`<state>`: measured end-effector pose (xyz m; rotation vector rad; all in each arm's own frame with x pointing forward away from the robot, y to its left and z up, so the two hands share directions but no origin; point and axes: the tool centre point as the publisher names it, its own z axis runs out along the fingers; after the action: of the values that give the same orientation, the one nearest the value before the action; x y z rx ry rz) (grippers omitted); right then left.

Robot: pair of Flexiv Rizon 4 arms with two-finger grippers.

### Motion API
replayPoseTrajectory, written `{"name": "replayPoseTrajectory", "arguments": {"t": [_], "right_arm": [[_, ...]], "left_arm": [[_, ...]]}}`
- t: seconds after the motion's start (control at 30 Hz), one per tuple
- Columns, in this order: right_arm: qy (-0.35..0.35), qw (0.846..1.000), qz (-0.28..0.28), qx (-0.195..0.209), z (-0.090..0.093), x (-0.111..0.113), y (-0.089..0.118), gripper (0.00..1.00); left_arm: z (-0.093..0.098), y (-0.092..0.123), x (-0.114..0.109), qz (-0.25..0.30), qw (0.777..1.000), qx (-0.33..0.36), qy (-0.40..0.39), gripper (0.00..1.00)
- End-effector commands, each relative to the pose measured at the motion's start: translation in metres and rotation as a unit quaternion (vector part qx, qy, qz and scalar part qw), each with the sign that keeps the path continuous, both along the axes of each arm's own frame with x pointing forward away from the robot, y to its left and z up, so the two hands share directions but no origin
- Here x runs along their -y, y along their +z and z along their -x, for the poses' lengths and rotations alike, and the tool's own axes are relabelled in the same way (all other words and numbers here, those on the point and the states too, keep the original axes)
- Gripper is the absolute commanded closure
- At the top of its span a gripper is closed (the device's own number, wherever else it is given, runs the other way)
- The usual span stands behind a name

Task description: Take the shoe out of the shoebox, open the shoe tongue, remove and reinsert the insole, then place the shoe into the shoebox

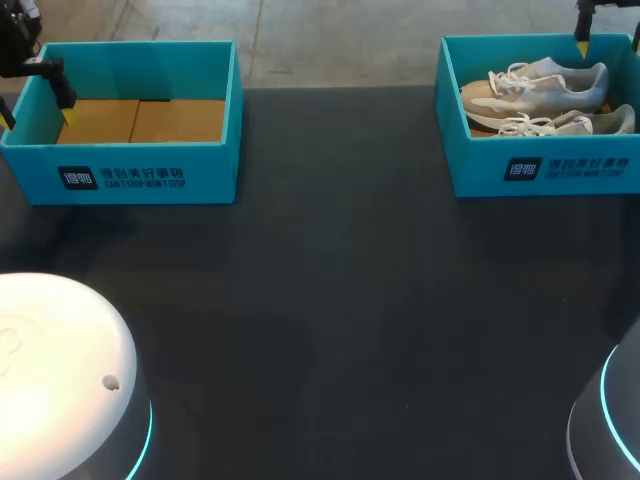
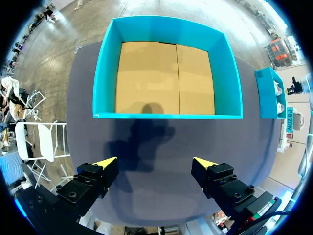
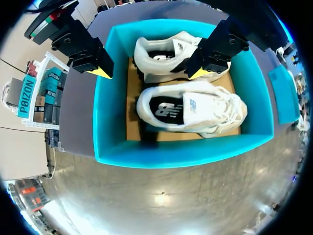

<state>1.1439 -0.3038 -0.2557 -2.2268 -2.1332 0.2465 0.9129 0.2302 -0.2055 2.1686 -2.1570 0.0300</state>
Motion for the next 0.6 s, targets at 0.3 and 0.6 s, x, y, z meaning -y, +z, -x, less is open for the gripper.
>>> {"name": "replayPoseTrajectory", "arguments": {"t": [0.3, 0.6], "right_arm": [[-0.003, 1.0, -0.022, -0.012, 0.041, -0.017, 0.031, 0.0], [-0.017, 0.999, -0.029, 0.004, 0.081, -0.047, 0.033, 0.0]], "left_arm": [[0.0, 0.0, 0.0, -0.001, 1.0, 0.0, 0.0, 0.0], [0.0, 0.0, 0.0, -0.001, 1.0, 0.0, 0.0, 0.0]]}}
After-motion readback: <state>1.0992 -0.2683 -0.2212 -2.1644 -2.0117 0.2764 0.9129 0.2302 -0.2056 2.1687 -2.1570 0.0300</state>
